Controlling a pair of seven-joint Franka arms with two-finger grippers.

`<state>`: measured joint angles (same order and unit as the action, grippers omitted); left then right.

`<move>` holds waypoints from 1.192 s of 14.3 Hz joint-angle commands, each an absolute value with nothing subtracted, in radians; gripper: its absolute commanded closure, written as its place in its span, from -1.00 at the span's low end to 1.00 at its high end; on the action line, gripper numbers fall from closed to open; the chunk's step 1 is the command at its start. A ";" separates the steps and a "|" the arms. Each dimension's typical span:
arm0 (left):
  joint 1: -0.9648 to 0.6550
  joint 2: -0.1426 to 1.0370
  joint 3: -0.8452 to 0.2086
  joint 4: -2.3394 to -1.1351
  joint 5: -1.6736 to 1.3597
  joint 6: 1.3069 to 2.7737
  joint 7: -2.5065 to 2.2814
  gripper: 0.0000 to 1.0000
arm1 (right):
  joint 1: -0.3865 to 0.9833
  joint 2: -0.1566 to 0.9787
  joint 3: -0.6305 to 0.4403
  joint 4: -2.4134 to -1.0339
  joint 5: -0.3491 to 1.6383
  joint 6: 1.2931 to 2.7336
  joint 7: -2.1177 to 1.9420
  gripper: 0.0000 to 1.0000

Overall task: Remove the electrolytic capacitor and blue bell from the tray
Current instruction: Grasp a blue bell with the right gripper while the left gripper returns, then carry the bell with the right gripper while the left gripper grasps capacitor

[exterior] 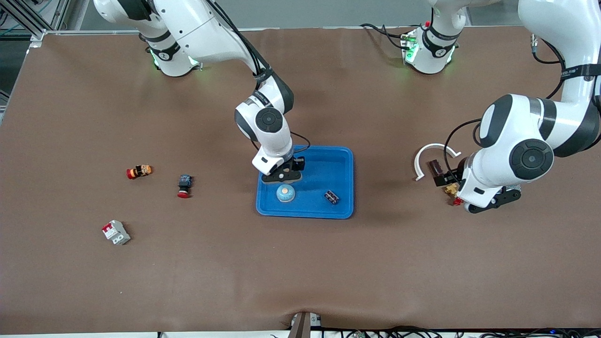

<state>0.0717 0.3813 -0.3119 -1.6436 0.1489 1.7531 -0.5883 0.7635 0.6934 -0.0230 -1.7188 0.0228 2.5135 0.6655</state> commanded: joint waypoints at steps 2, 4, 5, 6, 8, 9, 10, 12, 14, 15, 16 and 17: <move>0.051 0.402 -0.362 -1.588 0.114 1.739 -0.685 -1.00 | 0.761 0.649 -0.025 -1.686 0.009 2.409 0.670 0.07; -0.003 0.419 -0.362 -1.582 0.097 1.768 -0.763 -1.00 | 0.737 0.592 -0.026 -1.677 0.009 2.306 0.644 0.07; -0.020 0.429 -0.362 -1.582 0.097 1.799 -0.809 -1.00 | 0.709 0.563 -0.025 -1.677 0.012 2.266 0.596 0.07; -0.041 0.439 -0.362 -1.582 0.095 1.822 -0.854 -1.00 | 0.684 0.537 -0.023 -1.677 0.023 2.226 0.537 0.07; -0.081 0.462 -0.362 -1.582 0.095 1.874 -0.925 -1.00 | 0.617 0.488 -0.020 -1.675 0.029 2.146 0.427 0.07; -0.100 0.480 -0.362 -1.582 0.095 1.906 -0.958 -1.00 | 0.583 0.467 -0.020 -1.674 0.032 2.114 0.360 0.07; -0.115 0.495 -0.362 -1.582 0.095 1.949 -1.006 -1.00 | 0.548 0.451 -0.020 -1.664 0.041 2.080 0.294 0.07; -0.159 0.537 -0.361 -1.582 0.097 2.024 -1.095 -1.00 | 0.474 0.437 -0.020 -1.632 0.070 2.002 0.159 0.07; -0.187 0.572 -0.360 -1.582 0.098 2.092 -1.152 -1.00 | 0.404 0.437 -0.021 -1.594 0.075 1.939 0.036 0.07; -0.195 0.592 -0.360 -1.582 0.100 2.126 -1.172 -1.00 | 0.365 0.437 -0.020 -1.582 0.075 1.922 -0.035 0.07; -0.213 0.610 -0.360 -1.580 0.101 2.166 -1.196 -1.00 | 0.329 0.437 -0.021 -1.577 0.075 1.919 -0.113 0.07; -0.234 0.633 -0.359 -1.566 0.104 2.201 -1.230 -1.00 | 0.290 0.439 -0.021 -1.575 0.075 1.919 -0.183 0.07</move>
<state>-0.2029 0.5887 -0.3636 -1.6064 0.1094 2.1521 -1.1776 0.3644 0.4431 -0.0406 -1.5882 0.0600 1.9402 -0.0577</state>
